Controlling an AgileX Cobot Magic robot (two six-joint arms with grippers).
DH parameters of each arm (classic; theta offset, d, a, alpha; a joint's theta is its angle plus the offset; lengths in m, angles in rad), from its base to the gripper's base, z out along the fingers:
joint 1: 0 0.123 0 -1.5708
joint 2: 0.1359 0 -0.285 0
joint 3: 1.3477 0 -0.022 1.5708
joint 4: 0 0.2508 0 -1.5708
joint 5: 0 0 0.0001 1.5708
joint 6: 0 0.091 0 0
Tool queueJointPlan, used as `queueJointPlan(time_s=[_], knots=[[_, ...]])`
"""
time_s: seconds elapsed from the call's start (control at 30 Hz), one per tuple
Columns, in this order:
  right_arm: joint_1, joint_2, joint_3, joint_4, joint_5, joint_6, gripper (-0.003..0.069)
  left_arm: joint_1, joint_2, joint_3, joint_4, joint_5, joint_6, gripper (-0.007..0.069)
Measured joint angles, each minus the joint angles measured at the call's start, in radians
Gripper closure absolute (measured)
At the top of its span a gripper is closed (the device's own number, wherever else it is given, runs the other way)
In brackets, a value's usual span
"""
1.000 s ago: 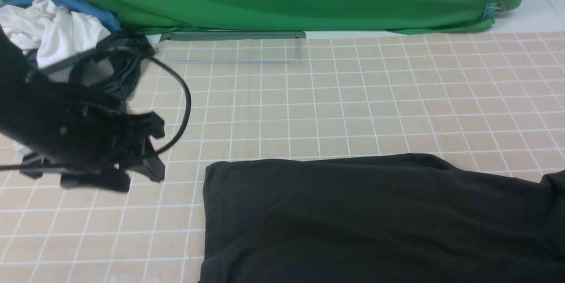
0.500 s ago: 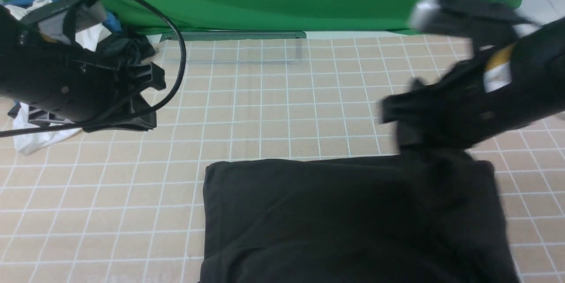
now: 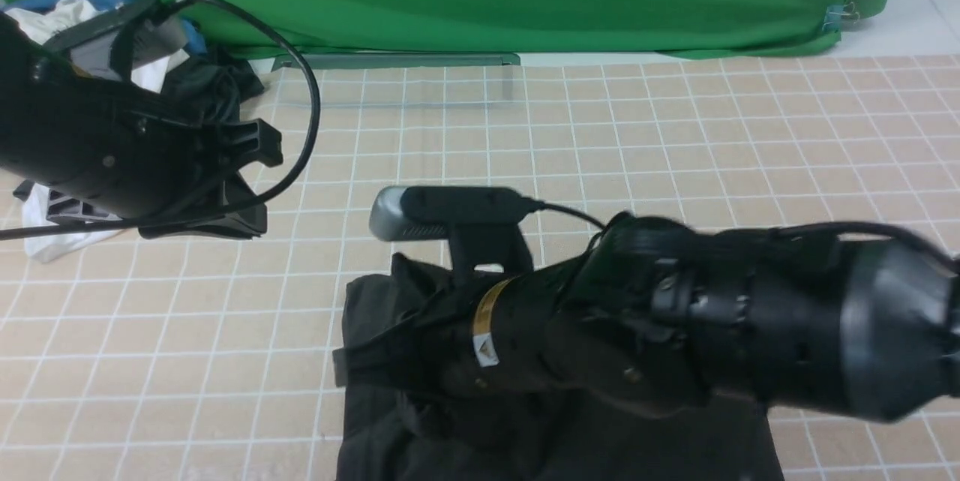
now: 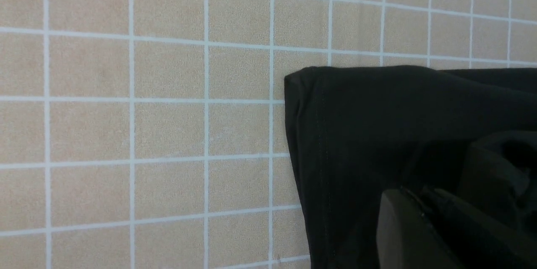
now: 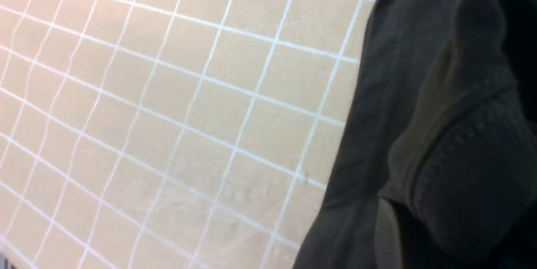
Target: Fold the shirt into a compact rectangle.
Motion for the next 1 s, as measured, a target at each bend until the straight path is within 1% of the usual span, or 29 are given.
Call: queueJointPlan(time_s=[0.07,0.17,0.2,0.27,0.3,0.33,0.4,0.43,0.47,0.5,0.53,0.6,0.63,0.67,0.7,0.73,0.77,0.87,1.0], knots=[[0.002,0.033,0.000,0.001,-0.015,0.026,0.0538,0.000,0.000,0.000,0.000,-0.011,0.000,0.0610],[0.002,0.056,0.000,0.006,-0.032,0.039,0.0444,0.000,0.000,0.000,0.001,-0.030,0.000,0.0610],[0.002,0.058,0.000,0.006,-0.039,0.039,0.0379,0.000,0.000,0.000,0.007,-0.031,0.000,0.0610],[0.002,0.054,0.000,0.006,-0.050,0.029,0.0282,0.000,0.000,0.000,0.014,-0.034,0.000,0.0610],[0.002,0.042,0.000,0.006,-0.048,0.012,0.0213,0.000,0.000,0.000,0.019,-0.037,0.000,0.0610],[0.002,0.026,0.000,0.006,-0.042,-0.002,0.0165,0.000,0.000,0.000,0.019,-0.037,0.000,0.0610],[0.002,-0.012,0.000,0.006,-0.010,-0.030,0.0118,0.000,0.000,0.000,0.022,-0.037,0.000,0.0610],[0.000,-0.049,0.000,0.006,0.027,-0.059,0.0112,0.000,0.000,0.000,0.025,-0.037,0.000,0.0610],[-0.004,-0.077,0.000,0.006,0.059,-0.082,0.0122,0.000,0.000,0.000,0.025,-0.037,0.000,0.0610],[-0.014,-0.107,-0.001,0.006,0.093,-0.114,0.0153,0.000,0.000,0.000,0.025,-0.037,0.000,0.0610],[-0.035,-0.161,-0.001,0.006,0.166,-0.155,0.0218,0.000,0.000,0.000,0.021,-0.036,0.000,0.0610],[-0.069,-0.209,-0.001,0.006,0.236,-0.194,0.0328,0.000,0.000,0.000,0.014,-0.026,0.000,0.0610],[-0.104,-0.262,-0.001,0.006,0.324,-0.242,0.0441,0.000,0.000,0.000,0.002,-0.013,0.000,0.0610],[-0.151,-0.302,-0.002,0.006,0.402,-0.277,0.0531,0.000,0.000,0.000,-0.008,0.006,0.000,0.0610],[-0.179,-0.324,-0.002,0.006,0.455,-0.304,0.0576,0.000,0.000,0.000,-0.015,0.015,0.000,0.0610],[-0.223,-0.349,-0.002,0.006,0.538,-0.330,0.0603,0.000,0.000,0.000,-0.023,0.024,0.000,0.0610],[-0.245,-0.361,-0.002,0.006,0.594,-0.348,0.0616,0.000,0.000,0.000,-0.027,0.027,0.000,0.0610],[-0.349,-0.373,0.005,0.001,0.757,-0.420,0.0629,0.000,0.000,0.010,-0.048,0.032,0.000,0.0610],[-0.447,-0.373,0.038,0.001,0.804,-0.502,0.0628,0.000,0.000,0.088,-0.069,0.026,0.000,0.0608]])
